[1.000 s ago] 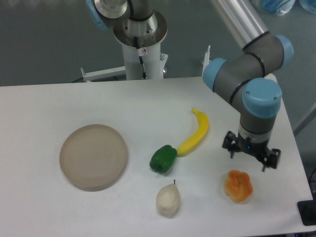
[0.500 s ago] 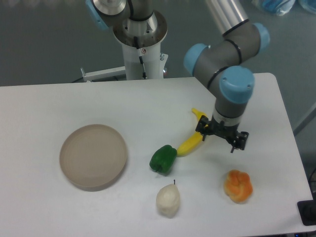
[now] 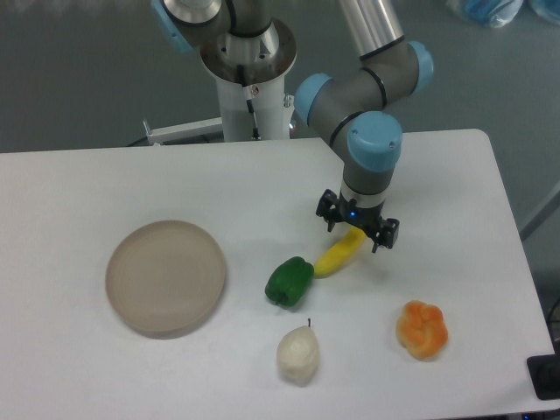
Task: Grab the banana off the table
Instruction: 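Raise the gripper and move it over the yellow banana, then lower the open gripper onto the banana and close on it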
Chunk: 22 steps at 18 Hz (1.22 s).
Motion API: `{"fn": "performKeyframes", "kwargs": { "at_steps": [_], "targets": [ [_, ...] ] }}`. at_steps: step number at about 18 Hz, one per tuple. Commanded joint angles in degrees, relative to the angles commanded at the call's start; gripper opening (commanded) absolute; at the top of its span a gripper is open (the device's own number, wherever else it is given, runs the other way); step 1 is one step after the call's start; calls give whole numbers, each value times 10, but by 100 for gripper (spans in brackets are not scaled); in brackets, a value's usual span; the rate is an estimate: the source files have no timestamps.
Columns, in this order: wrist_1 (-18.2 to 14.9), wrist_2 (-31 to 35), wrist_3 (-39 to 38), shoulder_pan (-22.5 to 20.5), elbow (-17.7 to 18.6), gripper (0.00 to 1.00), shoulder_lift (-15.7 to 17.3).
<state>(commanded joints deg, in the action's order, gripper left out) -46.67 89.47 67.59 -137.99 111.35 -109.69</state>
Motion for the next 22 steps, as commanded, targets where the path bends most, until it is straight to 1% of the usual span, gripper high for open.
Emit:
{"fn": "performKeyframes", "kwargs": {
  "at_steps": [4,8,12,17,20,22],
  "targets": [
    [24,0,5,0,11,100,-4],
    [25,0,22,-3,10,100,-6],
    [28,0,21,-6,10,100,-8],
    [33,0,13,-7,5,100,-21],
    [46,1,12,-7,4,84,-29],
    [46,1,13,-9,4,70,-30]
  ]
}}
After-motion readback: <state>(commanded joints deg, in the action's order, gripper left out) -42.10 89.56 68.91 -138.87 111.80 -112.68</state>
